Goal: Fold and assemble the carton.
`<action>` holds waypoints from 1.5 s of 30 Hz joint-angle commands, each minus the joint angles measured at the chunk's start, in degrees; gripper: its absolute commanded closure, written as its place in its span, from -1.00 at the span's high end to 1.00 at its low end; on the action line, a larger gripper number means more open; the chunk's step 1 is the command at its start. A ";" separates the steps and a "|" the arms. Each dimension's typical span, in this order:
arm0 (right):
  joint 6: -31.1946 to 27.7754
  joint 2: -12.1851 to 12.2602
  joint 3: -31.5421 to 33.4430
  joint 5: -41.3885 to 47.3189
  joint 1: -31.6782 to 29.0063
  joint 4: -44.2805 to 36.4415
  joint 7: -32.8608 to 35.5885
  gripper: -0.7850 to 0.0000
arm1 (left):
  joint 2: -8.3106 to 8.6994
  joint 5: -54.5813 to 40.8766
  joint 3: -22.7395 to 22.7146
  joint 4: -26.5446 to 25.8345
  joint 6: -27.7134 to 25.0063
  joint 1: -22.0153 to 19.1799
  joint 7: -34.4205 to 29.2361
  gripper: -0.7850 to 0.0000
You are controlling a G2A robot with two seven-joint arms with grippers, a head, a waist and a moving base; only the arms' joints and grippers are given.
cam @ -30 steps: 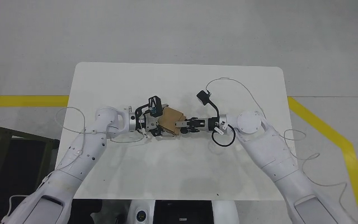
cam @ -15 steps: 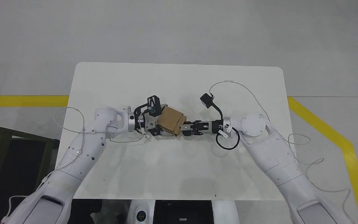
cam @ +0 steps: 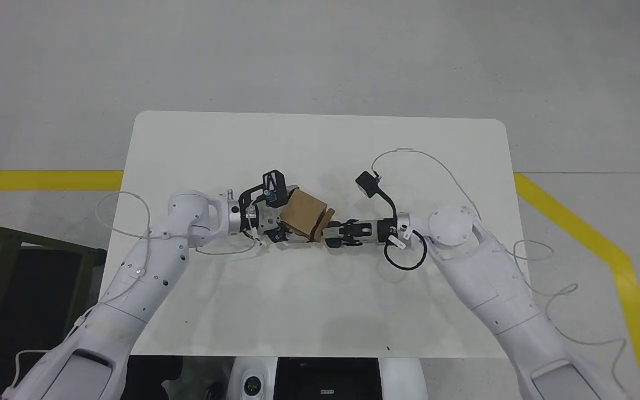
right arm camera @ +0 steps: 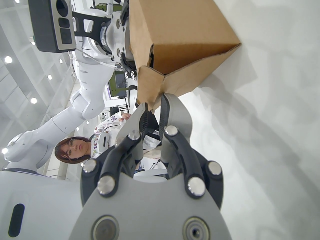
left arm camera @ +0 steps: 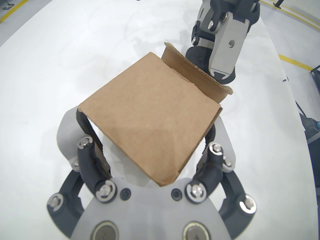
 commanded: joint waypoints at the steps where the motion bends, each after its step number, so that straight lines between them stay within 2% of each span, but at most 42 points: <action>1: 0.22 -0.05 -0.15 -0.10 0.21 0.08 -0.13 -0.73 | 0.00 -0.01 -0.03 -0.02 -0.02 0.01 -0.03 1.00; 9: 0.28 -0.21 -0.41 -0.18 0.95 0.02 -0.55 -0.61 | 0.00 -0.16 -0.21 -0.02 -0.12 -0.01 -0.02 1.00; 22: 3.95 -0.59 -1.98 -3.32 2.79 0.24 -1.66 -0.64 | -0.05 -0.31 -0.28 -0.05 -0.22 0.02 -0.10 1.00; 45: 6.53 0.05 -0.82 -5.35 1.82 -2.68 -1.63 -0.69 | -0.03 -0.86 -0.24 -0.22 -0.24 -0.10 -0.58 1.00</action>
